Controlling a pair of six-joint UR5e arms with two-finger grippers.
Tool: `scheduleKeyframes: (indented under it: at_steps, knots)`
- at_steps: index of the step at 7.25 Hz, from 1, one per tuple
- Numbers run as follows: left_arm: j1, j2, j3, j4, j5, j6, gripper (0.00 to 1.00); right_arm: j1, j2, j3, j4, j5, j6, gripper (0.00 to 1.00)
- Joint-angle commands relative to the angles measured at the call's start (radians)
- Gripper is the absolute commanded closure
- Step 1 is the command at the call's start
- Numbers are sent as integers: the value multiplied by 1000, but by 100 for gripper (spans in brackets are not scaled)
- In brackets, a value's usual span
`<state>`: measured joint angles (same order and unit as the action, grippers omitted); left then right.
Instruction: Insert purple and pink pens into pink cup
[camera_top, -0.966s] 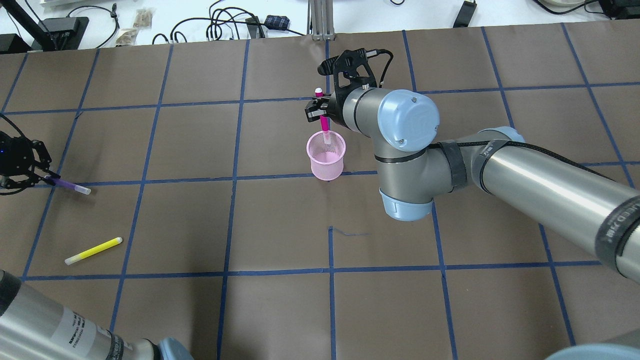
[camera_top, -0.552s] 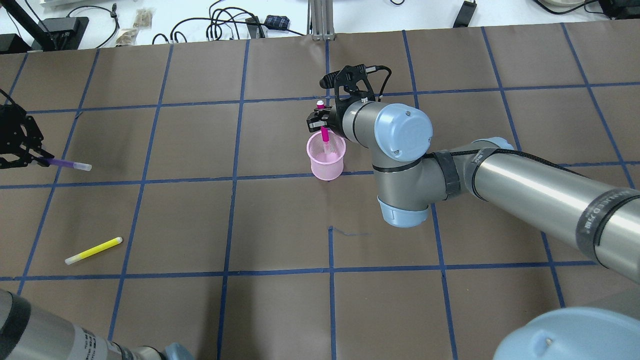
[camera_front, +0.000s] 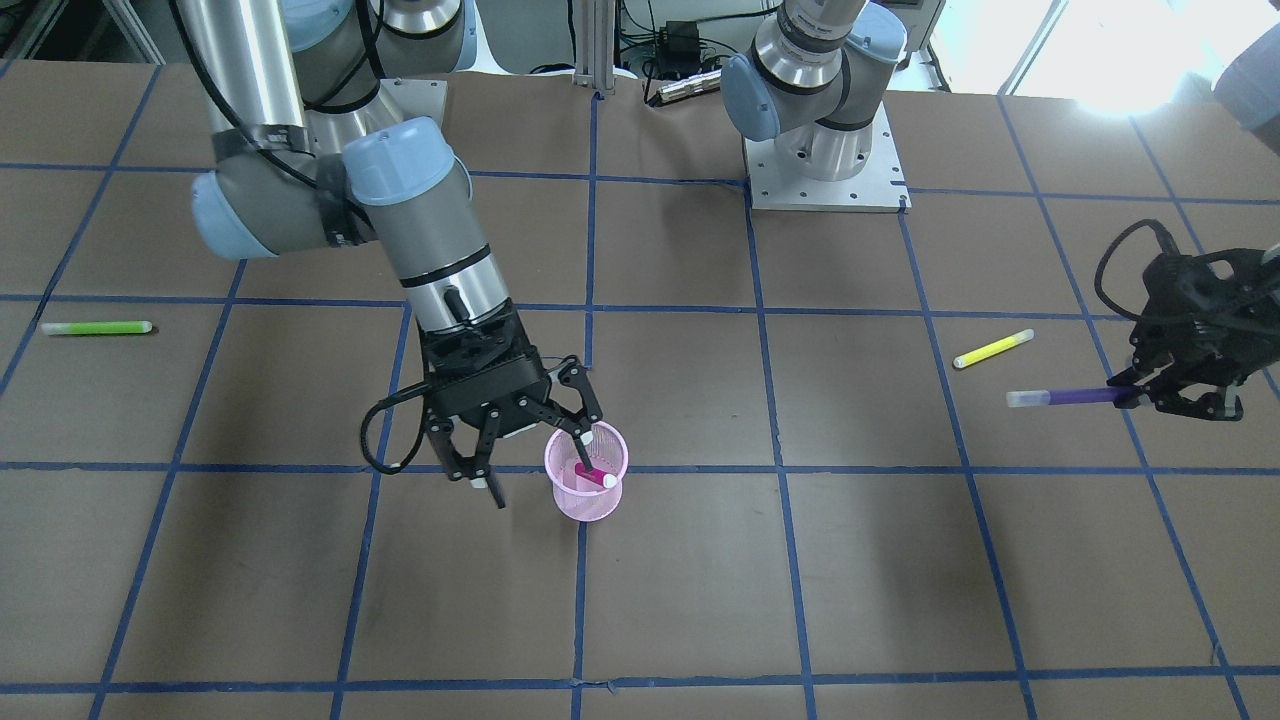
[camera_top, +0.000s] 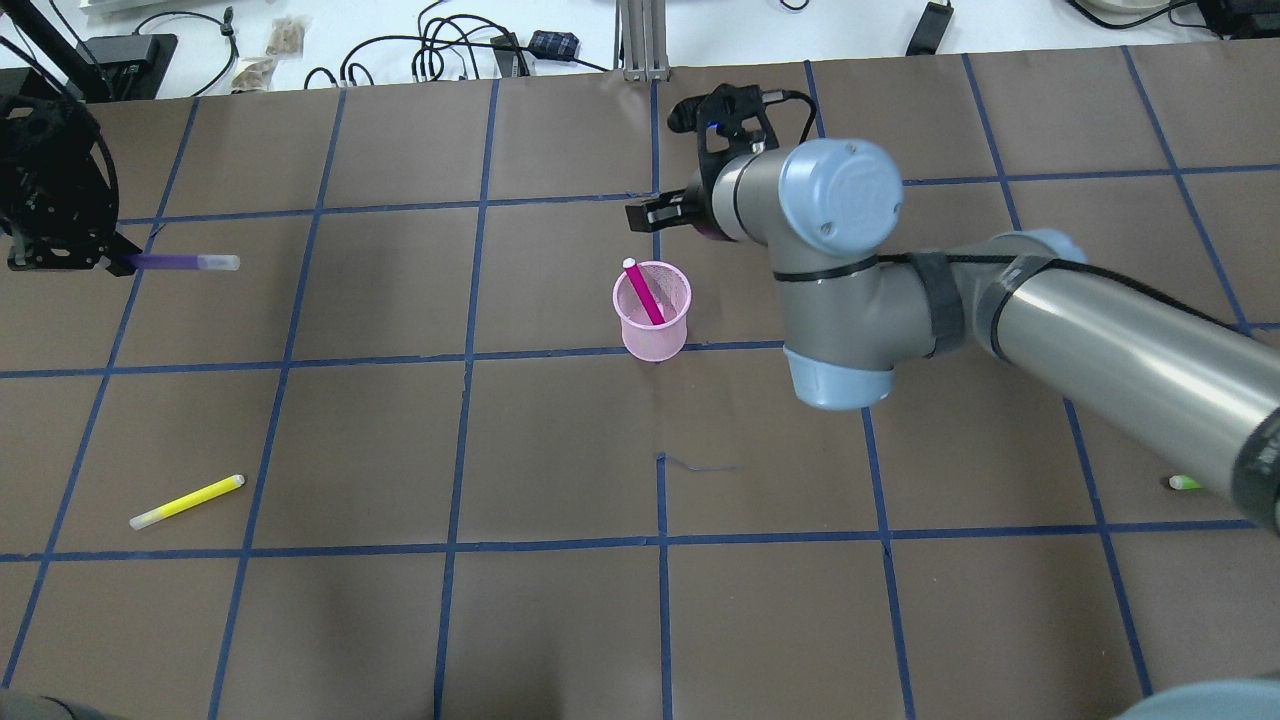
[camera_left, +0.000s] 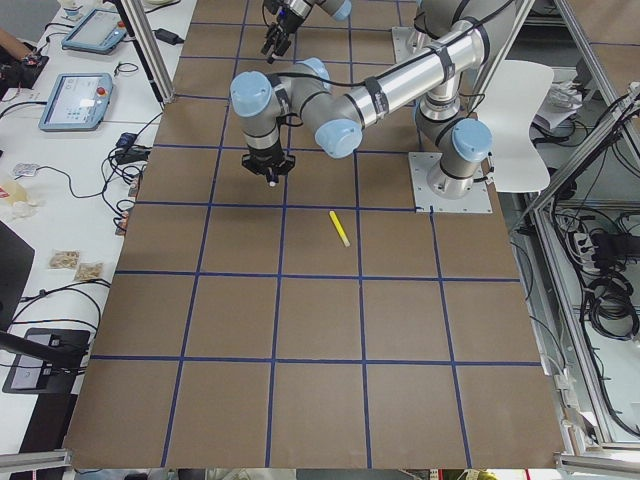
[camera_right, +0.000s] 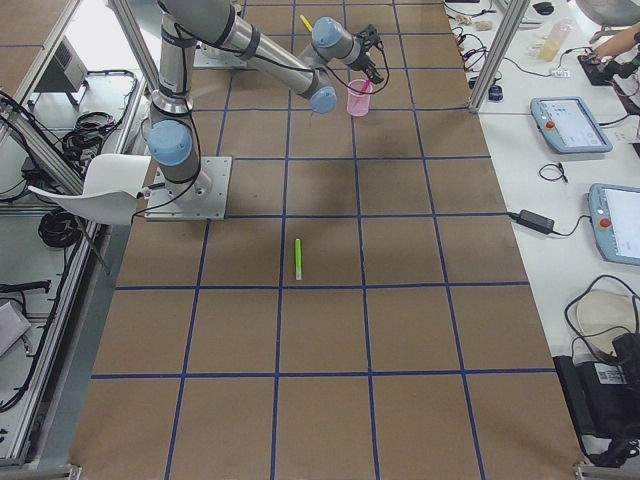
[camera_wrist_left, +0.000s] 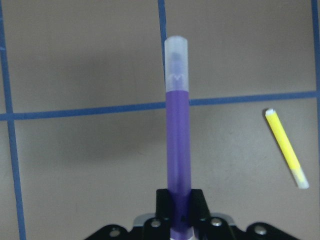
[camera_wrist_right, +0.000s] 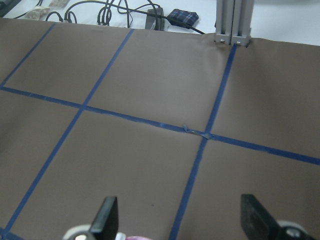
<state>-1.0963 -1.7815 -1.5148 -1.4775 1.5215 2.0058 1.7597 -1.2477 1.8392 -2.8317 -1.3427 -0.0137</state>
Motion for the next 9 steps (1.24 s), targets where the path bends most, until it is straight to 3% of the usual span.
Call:
scheduleKeyframes:
  at_steps: [1, 2, 3, 5, 7, 9]
  knots:
    - [-193, 86, 1, -32, 83, -295, 100, -130, -47, -223, 466, -6, -107, 0]
    - [-315, 105, 1, -24, 148, -449, 100, -161, -55, -263, 661, -91, -244, 0]
    - [-455, 97, 14, -18, 243, -611, 100, -183, -79, -279, 787, -237, -290, 0]
    - [-691, 48, 16, 40, 452, -822, 100, -206, -174, -294, 1003, -256, -293, 0]
    - [-825, -27, 19, 74, 480, -1022, 100, -210, -223, -328, 1296, -266, -121, 0]
    - [-913, -123, 22, 120, 540, -1145, 100, -238, -219, -366, 1344, -244, -97, 0]
